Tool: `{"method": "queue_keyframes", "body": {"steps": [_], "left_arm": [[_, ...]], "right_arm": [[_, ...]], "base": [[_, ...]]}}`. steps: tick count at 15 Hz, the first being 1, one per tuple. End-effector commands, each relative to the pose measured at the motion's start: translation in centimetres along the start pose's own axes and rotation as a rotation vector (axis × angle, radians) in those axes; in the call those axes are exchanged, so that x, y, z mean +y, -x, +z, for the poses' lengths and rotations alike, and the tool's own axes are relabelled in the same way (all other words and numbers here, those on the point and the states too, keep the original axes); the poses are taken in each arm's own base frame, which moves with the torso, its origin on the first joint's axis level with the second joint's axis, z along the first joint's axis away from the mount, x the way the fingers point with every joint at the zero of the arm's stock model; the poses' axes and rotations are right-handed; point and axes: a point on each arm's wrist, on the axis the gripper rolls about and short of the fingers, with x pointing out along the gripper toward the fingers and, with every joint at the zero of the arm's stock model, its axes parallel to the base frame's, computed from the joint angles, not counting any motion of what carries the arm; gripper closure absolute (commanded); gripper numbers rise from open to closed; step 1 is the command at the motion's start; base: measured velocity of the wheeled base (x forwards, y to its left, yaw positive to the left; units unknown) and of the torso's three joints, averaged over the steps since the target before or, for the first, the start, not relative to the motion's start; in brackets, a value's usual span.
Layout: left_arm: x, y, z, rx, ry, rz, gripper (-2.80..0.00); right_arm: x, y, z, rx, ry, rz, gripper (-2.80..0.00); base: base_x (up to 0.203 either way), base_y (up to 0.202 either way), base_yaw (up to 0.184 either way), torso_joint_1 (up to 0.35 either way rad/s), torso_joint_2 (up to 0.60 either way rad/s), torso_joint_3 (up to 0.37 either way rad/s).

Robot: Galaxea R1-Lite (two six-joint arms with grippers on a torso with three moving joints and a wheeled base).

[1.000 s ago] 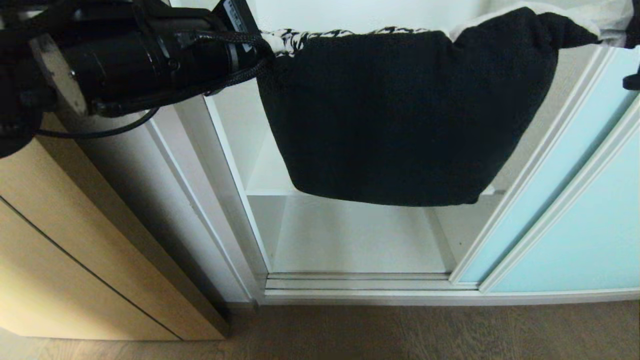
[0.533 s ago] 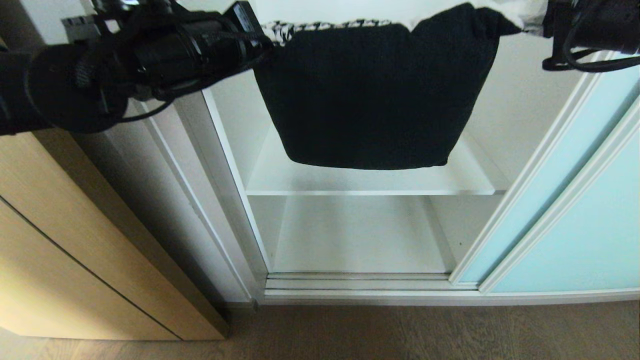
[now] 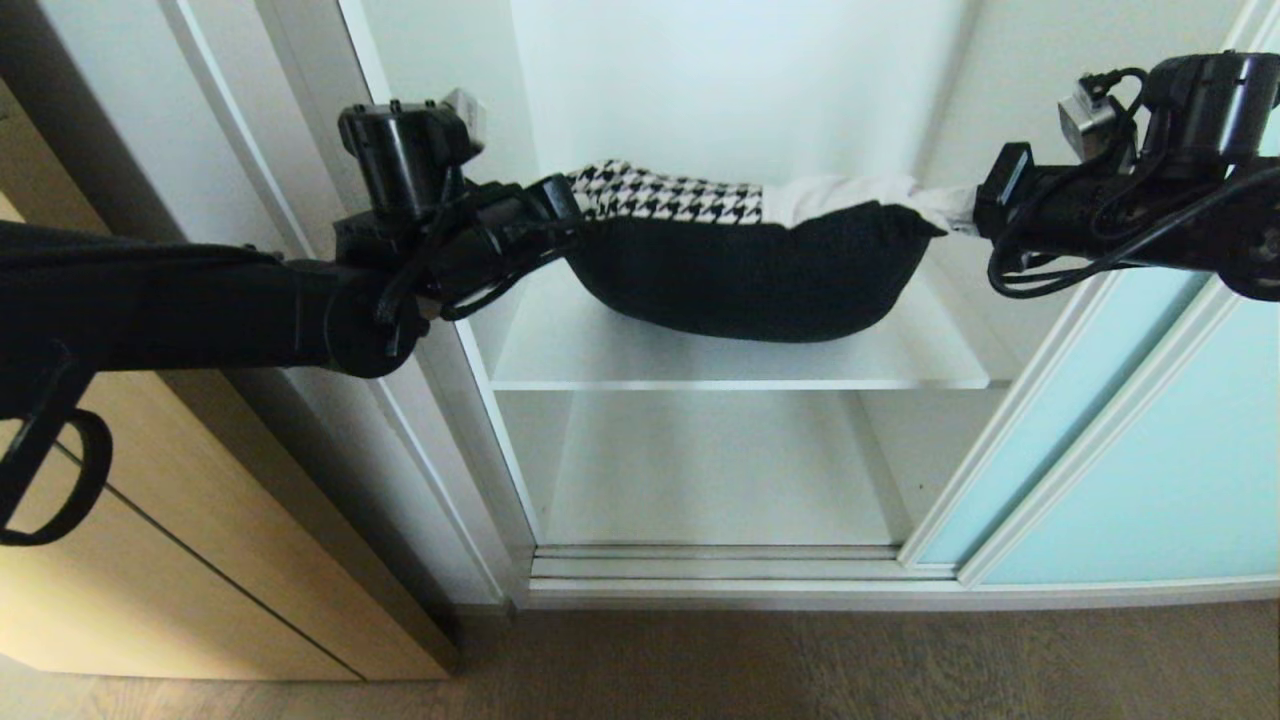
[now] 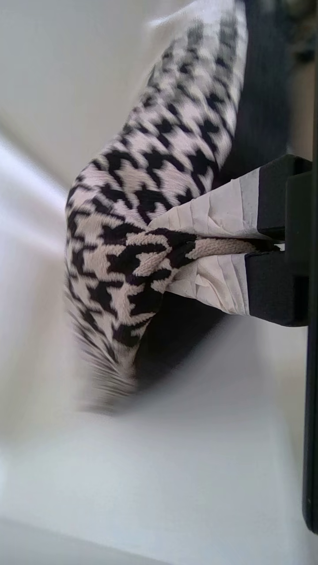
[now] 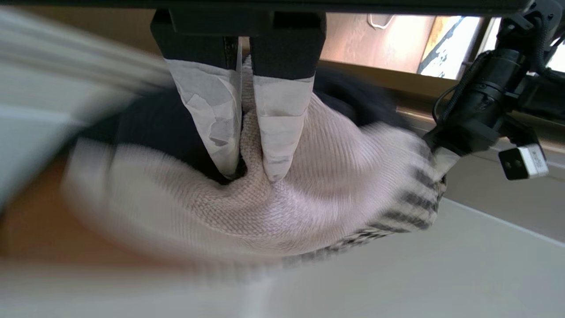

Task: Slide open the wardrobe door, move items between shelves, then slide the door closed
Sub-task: Place the pillow on the higher shelf

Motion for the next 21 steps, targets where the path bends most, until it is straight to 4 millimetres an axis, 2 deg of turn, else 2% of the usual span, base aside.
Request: {"method": "queue_keyframes", "body": {"steps": [1, 3, 6, 9, 11, 14, 17, 19, 21], "left_arm": [[0.4, 0.7, -1.4, 0.055, 0.004, 0.017, 0.00], [0.4, 1.9, -3.3, 0.136, -0.011, 0.022, 0.00], [1.7, 1.0, -6.9, 0.239, -0.055, 0.056, 0.00], [2.3, -0.2, -7.8, 0.331, -0.056, 0.098, 0.00], [3.1, -1.3, -8.5, 0.364, -0.058, 0.158, 0.00], [5.0, -3.8, -10.1, 0.337, -0.070, 0.257, 0.00], [6.4, -4.9, -10.6, 0.312, -0.074, 0.299, 0.00], [7.4, -6.1, -11.2, 0.284, -0.078, 0.330, 0.00], [7.9, -7.0, -11.2, 0.240, -0.087, 0.370, 0.00]], "right_arm": [[-0.3, 0.7, -0.8, 0.022, -0.021, -0.018, 0.00], [-1.5, 1.1, -0.7, 0.021, -0.036, -0.051, 0.00], [-4.1, -0.7, -1.0, 0.027, -0.066, -0.104, 0.00], [-6.9, -3.1, -1.9, 0.019, -0.085, -0.185, 0.00], [-7.7, -3.7, -2.3, 0.023, -0.086, -0.205, 0.00], [-9.6, -5.5, -3.4, 0.057, -0.051, -0.219, 0.00], [-11.3, -6.7, -4.2, 0.072, -0.048, -0.236, 0.00], [-12.1, -7.7, -4.3, 0.059, -0.043, -0.246, 0.00], [-12.0, -8.4, -4.3, 0.041, -0.030, -0.249, 0.00]], "base": [[0.000, 0.000, 0.000, 0.000, 0.00, 0.000], [0.000, 0.000, 0.000, 0.000, 0.00, 0.000], [0.000, 0.000, 0.000, 0.000, 0.00, 0.000], [0.000, 0.000, 0.000, 0.000, 0.00, 0.000], [0.000, 0.000, 0.000, 0.000, 0.00, 0.000], [0.000, 0.000, 0.000, 0.000, 0.00, 0.000], [0.000, 0.000, 0.000, 0.000, 0.00, 0.000], [0.000, 0.000, 0.000, 0.000, 0.00, 0.000], [0.000, 0.000, 0.000, 0.000, 0.00, 0.000]]}}
